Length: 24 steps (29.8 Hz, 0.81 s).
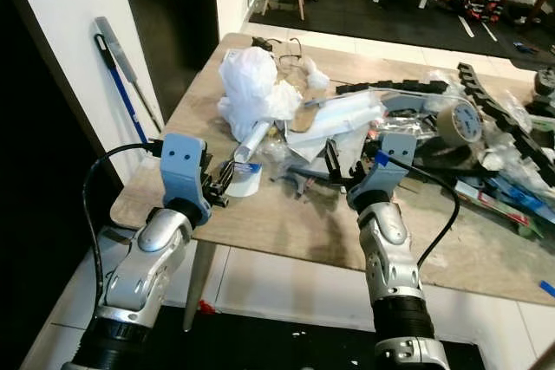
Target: Picking trash to rubbish bin
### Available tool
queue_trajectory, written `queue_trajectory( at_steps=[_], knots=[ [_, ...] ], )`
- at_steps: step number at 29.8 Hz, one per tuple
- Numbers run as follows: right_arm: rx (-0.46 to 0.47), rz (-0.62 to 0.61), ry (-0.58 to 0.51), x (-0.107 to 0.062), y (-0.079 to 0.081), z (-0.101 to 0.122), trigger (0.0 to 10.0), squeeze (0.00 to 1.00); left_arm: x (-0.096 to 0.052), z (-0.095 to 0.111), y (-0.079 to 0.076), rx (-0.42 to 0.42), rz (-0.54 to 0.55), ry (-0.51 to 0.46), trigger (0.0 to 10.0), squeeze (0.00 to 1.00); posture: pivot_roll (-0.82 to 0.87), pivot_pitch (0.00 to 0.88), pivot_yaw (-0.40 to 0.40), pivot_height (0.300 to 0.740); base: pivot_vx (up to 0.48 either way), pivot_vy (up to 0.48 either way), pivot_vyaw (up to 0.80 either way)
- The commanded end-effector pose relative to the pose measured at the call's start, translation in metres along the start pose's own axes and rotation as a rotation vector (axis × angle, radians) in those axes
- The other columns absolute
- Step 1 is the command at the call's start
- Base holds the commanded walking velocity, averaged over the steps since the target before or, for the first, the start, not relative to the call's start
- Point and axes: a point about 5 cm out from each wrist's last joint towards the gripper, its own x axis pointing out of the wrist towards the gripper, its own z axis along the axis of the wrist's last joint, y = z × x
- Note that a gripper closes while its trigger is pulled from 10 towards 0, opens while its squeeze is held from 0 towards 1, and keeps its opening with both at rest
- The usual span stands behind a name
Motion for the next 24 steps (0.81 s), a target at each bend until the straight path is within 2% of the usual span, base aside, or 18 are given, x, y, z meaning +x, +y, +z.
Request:
queue_trajectory(
  at_steps=[1, 6, 7, 8, 10, 13, 15, 19, 21, 22, 24],
  knots=[
    [-0.027, -0.008, 0.018, -0.002, -0.004, -0.001, 10.0, 1.0, -0.001, -0.003, -0.003, 0.008, -0.013, 0.017, 10.0, 0.0, -0.04, 0.109, -0.053, 0.74, 0.33, 0.0, 0.0],
    [-0.05, -0.022, 0.03, -0.001, -0.006, -0.001, 10.0, 1.0, -0.001, -0.002, -0.003, 0.009, -0.014, 0.017, 10.0, 0.0, -0.04, 0.111, -0.052, 0.74, 0.326, 0.0, 0.0],
    [-0.052, -0.022, 0.032, -0.001, -0.006, -0.001, 10.0, 0.65, -0.001, -0.002, -0.003, 0.009, -0.015, 0.018, 10.0, 0.0, -0.04, 0.111, -0.052, 0.74, 0.326, 0.0, 0.0],
    [-0.052, -0.022, 0.032, -0.001, -0.006, -0.001, 10.0, 0.65, -0.001, -0.002, -0.003, 0.009, -0.015, 0.018, 10.0, 0.0, -0.04, 0.111, -0.052, 0.74, 0.326, 0.0, 0.0],
    [-0.057, -0.026, 0.036, -0.002, -0.007, -0.002, 10.0, 0.0, -0.002, -0.002, -0.004, 0.006, -0.026, 0.012, 10.0, 0.0, -0.04, 0.114, -0.053, 0.74, 0.307, 0.0, 0.0],
    [-0.056, -0.032, 0.039, -0.002, -0.008, -0.002, 10.0, 0.0, -0.004, 0.0, -0.008, -0.006, -0.076, -0.011, 10.0, 0.0, -0.04, 0.118, -0.052, 0.74, 0.0, 0.0, 0.0],
    [-0.05, -0.043, 0.041, -0.003, -0.01, -0.002, 10.0, 0.0, -0.008, 0.008, -0.018, -0.033, -0.184, -0.075, 10.0, 0.0, -0.04, 0.121, -0.052, 0.74, 0.0, 0.0, 0.0],
    [-0.039, -0.049, 0.041, -0.003, -0.011, -0.002, 10.0, 0.0, -0.01, 0.014, -0.024, -0.045, -0.246, -0.112, 10.0, 0.0, -0.04, 0.121, -0.052, 0.74, 0.0, 0.0, 0.0],
    [-0.029, -0.052, 0.041, -0.003, -0.011, -0.002, 10.0, 0.0, -0.015, 0.021, -0.031, -0.061, -0.346, -0.162, 10.0, 0.0, -0.04, 0.124, -0.051, 0.74, 0.0, 0.0, 0.0],
    [-0.029, -0.052, 0.041, -0.003, -0.011, -0.002, 10.0, 0.0, -0.015, 0.021, -0.031, -0.061, -0.346, -0.162, 10.0, 0.0, -0.04, 0.124, -0.051, 0.74, 0.0, 0.0, 0.0],
    [-0.023, -0.055, 0.042, -0.003, -0.011, -0.001, 10.0, 0.0, -0.02, 0.026, -0.037, -0.086, -0.43, -0.194, 10.0, 0.0, -0.04, 0.125, -0.051, 0.74, 0.0, 0.0, 0.0]
  ],
)
